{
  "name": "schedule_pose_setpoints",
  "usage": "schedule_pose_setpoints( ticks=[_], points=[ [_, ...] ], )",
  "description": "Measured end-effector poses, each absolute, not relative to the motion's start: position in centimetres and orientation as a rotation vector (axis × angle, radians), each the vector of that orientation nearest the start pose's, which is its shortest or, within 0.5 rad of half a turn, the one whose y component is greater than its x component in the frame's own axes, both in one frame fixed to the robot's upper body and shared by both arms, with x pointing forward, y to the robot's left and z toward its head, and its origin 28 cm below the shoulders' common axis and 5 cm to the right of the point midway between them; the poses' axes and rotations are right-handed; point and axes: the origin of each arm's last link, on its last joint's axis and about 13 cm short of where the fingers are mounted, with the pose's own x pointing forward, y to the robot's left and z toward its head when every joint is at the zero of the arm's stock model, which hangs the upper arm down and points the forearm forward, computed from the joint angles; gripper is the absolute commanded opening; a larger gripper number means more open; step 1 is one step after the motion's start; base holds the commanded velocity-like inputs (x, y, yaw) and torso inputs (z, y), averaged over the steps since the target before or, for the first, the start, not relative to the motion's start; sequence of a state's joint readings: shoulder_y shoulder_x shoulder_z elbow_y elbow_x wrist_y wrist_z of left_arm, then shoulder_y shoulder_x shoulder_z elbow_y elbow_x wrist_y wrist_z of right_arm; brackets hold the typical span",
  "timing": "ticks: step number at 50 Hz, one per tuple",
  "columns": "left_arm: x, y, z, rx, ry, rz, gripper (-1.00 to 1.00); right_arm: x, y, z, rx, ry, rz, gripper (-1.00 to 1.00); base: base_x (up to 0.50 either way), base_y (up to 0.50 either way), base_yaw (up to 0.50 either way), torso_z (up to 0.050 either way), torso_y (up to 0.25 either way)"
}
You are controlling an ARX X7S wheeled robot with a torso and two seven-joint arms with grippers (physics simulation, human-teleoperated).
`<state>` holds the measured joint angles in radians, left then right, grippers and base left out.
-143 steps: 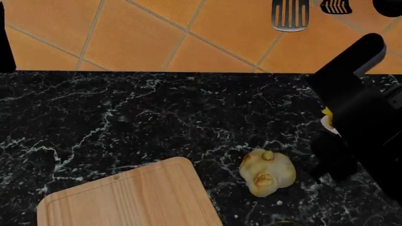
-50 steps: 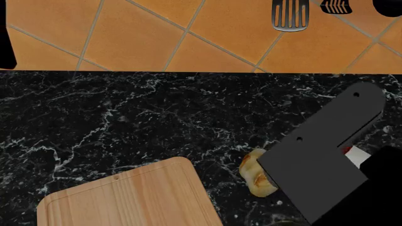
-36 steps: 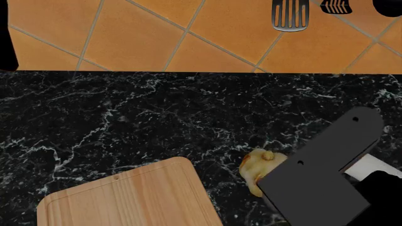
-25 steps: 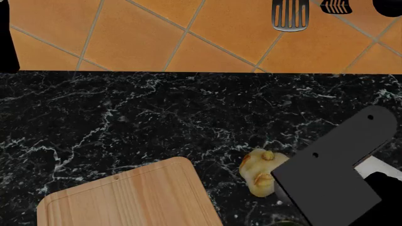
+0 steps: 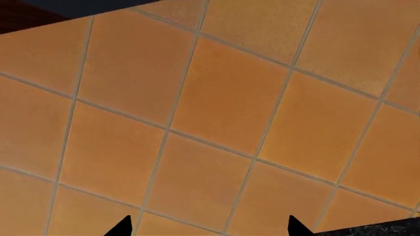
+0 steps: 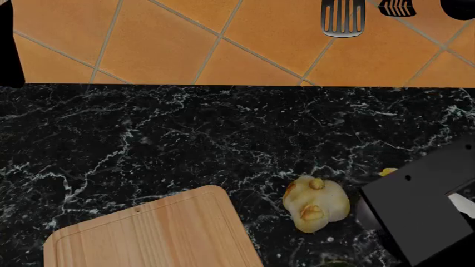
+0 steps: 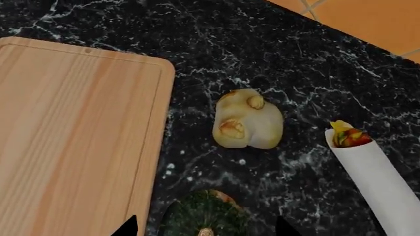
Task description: Clear the non-vegetable object off the cutting board and place the vegetables onto it.
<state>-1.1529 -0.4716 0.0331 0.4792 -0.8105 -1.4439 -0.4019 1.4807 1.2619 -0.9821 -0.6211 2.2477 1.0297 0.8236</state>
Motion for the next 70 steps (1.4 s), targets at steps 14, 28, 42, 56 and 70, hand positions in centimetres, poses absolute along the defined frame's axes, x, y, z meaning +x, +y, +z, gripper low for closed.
schedule_pose_setpoints(
  ticks=[14, 28, 42, 56, 70],
  points=[
    [26.3, 25.9, 32.2, 0.190, -0.123, -0.012, 1.00, 16.3, -17.0, 27.2, -0.242, 0.630, 0.425, 1.00, 0.03, 0.00, 0.00, 0.000, 0.000],
    [26.3, 25.8, 32.1, 0.191, -0.122, -0.012, 1.00, 17.0, -17.3, 25.8, -0.219, 0.657, 0.416, 1.00, 0.03, 0.00, 0.00, 0.000, 0.000],
    [26.2, 25.9, 31.9, 0.189, -0.120, -0.011, 1.00, 17.3, -17.4, 24.4, -0.208, 0.684, 0.405, 1.00, 0.03, 0.00, 0.00, 0.000, 0.000],
    [26.1, 26.0, 31.9, 0.186, -0.120, -0.009, 1.00, 17.2, -17.6, 23.5, -0.169, 0.683, 0.407, 1.00, 0.03, 0.00, 0.00, 0.000, 0.000],
    [26.0, 26.1, 32.0, 0.182, -0.124, -0.007, 1.00, 17.0, -17.8, 23.2, -0.156, 0.689, 0.394, -1.00, 0.03, 0.00, -0.01, 0.000, 0.000]
  ],
)
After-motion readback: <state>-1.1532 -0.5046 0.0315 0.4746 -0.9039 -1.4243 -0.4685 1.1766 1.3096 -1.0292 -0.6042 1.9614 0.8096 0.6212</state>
